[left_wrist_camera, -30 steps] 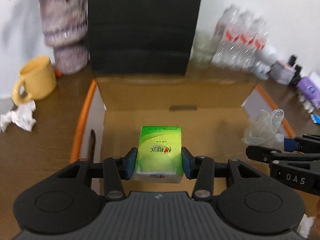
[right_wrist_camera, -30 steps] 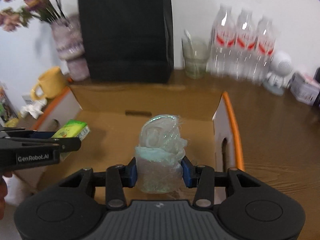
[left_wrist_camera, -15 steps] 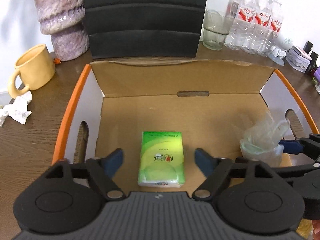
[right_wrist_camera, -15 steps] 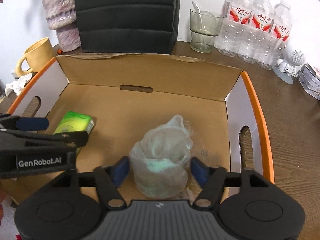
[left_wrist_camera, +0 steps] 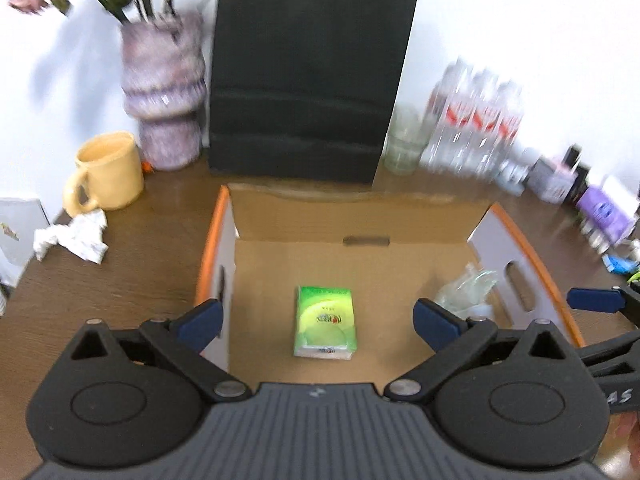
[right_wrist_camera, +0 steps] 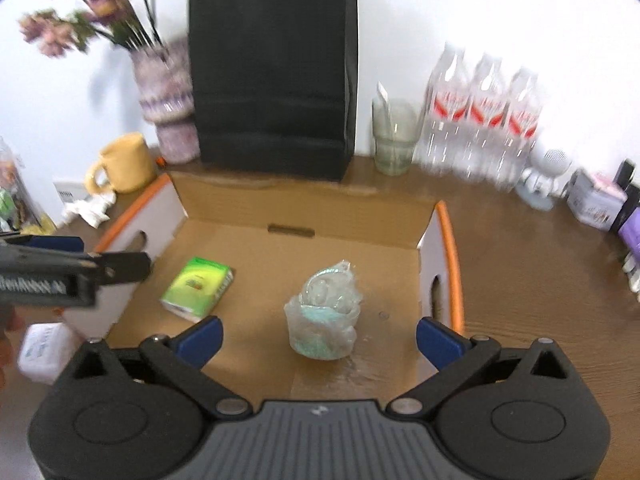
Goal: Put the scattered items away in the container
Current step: 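Carry the plastic bag into the box with right gripper while left carries green tissue pack, then grasp the crumpled white tissue with the right gripper while the left gripper grasps the white swab container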
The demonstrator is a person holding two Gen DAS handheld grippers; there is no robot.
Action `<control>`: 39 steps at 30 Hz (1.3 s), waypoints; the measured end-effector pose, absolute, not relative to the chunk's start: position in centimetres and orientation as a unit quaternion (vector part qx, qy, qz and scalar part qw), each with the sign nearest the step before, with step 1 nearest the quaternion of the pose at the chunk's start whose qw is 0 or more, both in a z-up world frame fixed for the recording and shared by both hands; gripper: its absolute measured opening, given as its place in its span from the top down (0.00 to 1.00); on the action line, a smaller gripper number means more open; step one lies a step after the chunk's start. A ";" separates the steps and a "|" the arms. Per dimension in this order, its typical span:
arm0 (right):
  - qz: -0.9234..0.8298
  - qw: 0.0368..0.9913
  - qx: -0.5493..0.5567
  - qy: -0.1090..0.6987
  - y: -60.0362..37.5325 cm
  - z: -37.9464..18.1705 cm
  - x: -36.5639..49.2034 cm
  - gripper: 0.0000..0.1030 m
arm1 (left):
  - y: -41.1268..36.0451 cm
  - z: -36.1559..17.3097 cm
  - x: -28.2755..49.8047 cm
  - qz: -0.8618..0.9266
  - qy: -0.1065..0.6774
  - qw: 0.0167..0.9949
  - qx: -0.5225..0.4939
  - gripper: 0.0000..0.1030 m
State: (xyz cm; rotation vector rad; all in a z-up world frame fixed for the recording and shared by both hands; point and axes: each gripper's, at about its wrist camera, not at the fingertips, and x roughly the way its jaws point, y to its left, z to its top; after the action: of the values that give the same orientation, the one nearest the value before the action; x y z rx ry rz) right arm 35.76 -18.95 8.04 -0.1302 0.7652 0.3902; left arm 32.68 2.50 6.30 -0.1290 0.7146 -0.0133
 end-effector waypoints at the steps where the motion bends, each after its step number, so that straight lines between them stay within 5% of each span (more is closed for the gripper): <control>1: 0.190 0.912 -0.063 0.358 -19.7 8.5 34.8 0.00 | 3.0 6.8 31.7 -0.006 0.337 0.939 -0.064 0.00; 10: 0.192 0.936 -0.048 0.291 -25.8 9.0 26.4 0.00 | 7.5 7.4 22.7 0.020 0.261 0.964 -0.053 0.00; 18: 0.167 0.941 -0.033 0.293 -29.0 4.1 21.9 0.00 | 9.1 3.3 18.1 0.030 0.274 0.960 -0.049 0.00; 39: 0.105 0.939 -0.015 0.328 -30.0 -1.5 23.1 0.00 | 8.0 -3.0 22.3 0.086 0.321 0.942 -0.047 0.00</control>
State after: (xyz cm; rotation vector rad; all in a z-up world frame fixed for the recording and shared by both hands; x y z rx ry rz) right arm 23.08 -29.97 -1.53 -0.0301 0.6687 0.2151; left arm 22.28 7.99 -2.99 -0.0955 0.6540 0.1747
